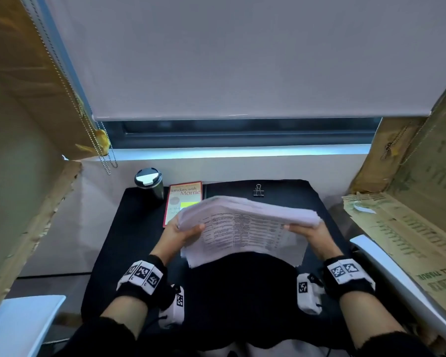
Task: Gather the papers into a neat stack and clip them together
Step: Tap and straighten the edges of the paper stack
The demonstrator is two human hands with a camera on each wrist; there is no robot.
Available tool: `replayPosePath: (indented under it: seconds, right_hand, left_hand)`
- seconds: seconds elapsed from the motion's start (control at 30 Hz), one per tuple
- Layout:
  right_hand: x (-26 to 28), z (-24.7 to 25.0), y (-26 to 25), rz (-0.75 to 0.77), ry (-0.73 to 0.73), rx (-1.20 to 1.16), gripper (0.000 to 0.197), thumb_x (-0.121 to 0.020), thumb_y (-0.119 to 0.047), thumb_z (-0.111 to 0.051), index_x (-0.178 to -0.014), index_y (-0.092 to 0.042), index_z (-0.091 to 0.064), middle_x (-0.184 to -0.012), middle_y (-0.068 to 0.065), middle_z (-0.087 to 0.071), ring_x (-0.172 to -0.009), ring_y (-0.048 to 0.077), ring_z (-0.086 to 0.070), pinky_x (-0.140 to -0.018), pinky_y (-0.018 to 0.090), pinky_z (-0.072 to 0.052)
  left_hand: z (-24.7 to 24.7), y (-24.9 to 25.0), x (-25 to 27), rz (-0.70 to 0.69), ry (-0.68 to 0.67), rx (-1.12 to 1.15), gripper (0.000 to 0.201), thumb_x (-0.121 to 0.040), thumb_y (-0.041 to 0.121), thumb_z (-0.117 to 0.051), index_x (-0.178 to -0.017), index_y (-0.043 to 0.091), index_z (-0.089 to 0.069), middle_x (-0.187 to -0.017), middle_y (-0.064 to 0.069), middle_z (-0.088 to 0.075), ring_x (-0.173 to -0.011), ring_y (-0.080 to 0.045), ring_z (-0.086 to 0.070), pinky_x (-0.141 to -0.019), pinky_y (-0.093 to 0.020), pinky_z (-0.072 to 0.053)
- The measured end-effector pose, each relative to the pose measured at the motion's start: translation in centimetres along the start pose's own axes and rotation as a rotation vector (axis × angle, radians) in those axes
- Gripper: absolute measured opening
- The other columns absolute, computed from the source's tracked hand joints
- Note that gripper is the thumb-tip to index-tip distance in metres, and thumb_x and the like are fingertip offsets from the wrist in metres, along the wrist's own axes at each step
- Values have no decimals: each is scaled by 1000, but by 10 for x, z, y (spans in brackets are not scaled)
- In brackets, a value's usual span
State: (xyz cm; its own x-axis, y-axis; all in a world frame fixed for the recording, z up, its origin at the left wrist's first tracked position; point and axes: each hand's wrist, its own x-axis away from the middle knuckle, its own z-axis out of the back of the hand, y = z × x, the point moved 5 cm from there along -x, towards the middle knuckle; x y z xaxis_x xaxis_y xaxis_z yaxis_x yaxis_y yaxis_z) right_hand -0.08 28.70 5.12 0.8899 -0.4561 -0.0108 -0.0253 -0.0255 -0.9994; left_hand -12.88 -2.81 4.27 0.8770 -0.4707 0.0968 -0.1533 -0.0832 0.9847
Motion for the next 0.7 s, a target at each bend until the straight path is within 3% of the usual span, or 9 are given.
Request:
replayPosePath:
  seconds: [0.03, 0.1, 0.17, 0.27, 0.37, 0.43, 0.5, 0.57, 0.7]
  right_hand:
    - [0, -1, 10, -28, 8, -7, 48, -42, -16, -92, -85, -12, -70, -86, 3, -74, -80, 14, -68, -73, 23, -56]
    - [-2, -1, 22, -60, 34, -41, 47, -41, -16, -91, -83, -10, -71, -88, 3, -75, -82, 15, -69, -76, 28, -57]
    - [-3, 1, 26, -80, 52, -80, 43, -43, -12, -91, -81, -8, -73, -86, 5, -76, -79, 16, -70, -76, 29, -58]
    - [-3, 3, 22, -83, 56, -70, 26, -62, 11, -75, -81, -6, -71, -77, 1, -76, -73, 12, -69, -71, 25, -57]
    - [-4, 9, 23, -100, 108, 13, 38, -67, 30, -57, -75, -6, -64, -60, -5, -71, -59, 5, -65, -56, 15, -52]
    - [-5, 11, 24, -92, 157, 61, 42, -66, 33, -53, -71, -9, -60, -62, -1, -65, -59, 12, -60, -50, 12, -49]
    - [-5, 9, 30, -95, 203, 60, 40, -64, 30, -55, -70, -9, -59, -66, 2, -62, -63, 14, -56, -49, 13, -49]
    - [-5, 6, 32, -99, 245, 11, 33, -60, 23, -59, -70, -8, -61, -57, -4, -66, -60, 13, -58, -50, 18, -50]
    - [-10, 11, 29, -98, 302, -135, 40, -65, 32, -47, -75, -5, -61, -55, -9, -69, -57, 12, -63, -55, 22, -52]
  left_hand:
    - [0, -4, -2, 8, 20, 6, 83, -49, 34, -92, -121, 7, -61, -107, -10, -73, -93, -17, -72, -75, -29, -58]
    - [0, -8, -4, 23, 59, 15, 76, -52, 28, -93, -119, 11, -62, -113, -16, -71, -97, -24, -70, -80, -36, -58]
    - [1, -8, -7, 6, 114, 34, 54, -65, 6, -85, -113, 13, -62, -109, -14, -71, -96, -27, -69, -81, -40, -59]
    - [3, -7, -9, 24, 178, 86, 46, -76, -15, -67, -113, 10, -56, -101, -9, -69, -88, -22, -68, -71, -34, -60]
    - [7, -10, -12, 52, 196, 70, 45, -79, -22, -55, -109, 10, -52, -99, -11, -63, -91, -26, -62, -70, -35, -55]
    - [8, -15, -14, 69, 192, 6, 53, -77, -27, -44, -112, 12, -50, -101, -13, -60, -97, -29, -58, -74, -38, -53]
    - [6, -20, -15, 76, 181, -21, 54, -83, -23, -42, -123, 13, -48, -107, -13, -61, -99, -28, -59, -74, -34, -53]
    - [2, -19, -15, 52, 180, 20, 43, -94, -9, -45, -131, 13, -47, -113, -10, -63, -100, -23, -63, -75, -29, -55]
    - [-5, -5, -18, -5, 176, 66, 35, -102, 12, -43, -136, 19, -44, -115, -3, -63, -105, -18, -61, -80, -28, -51]
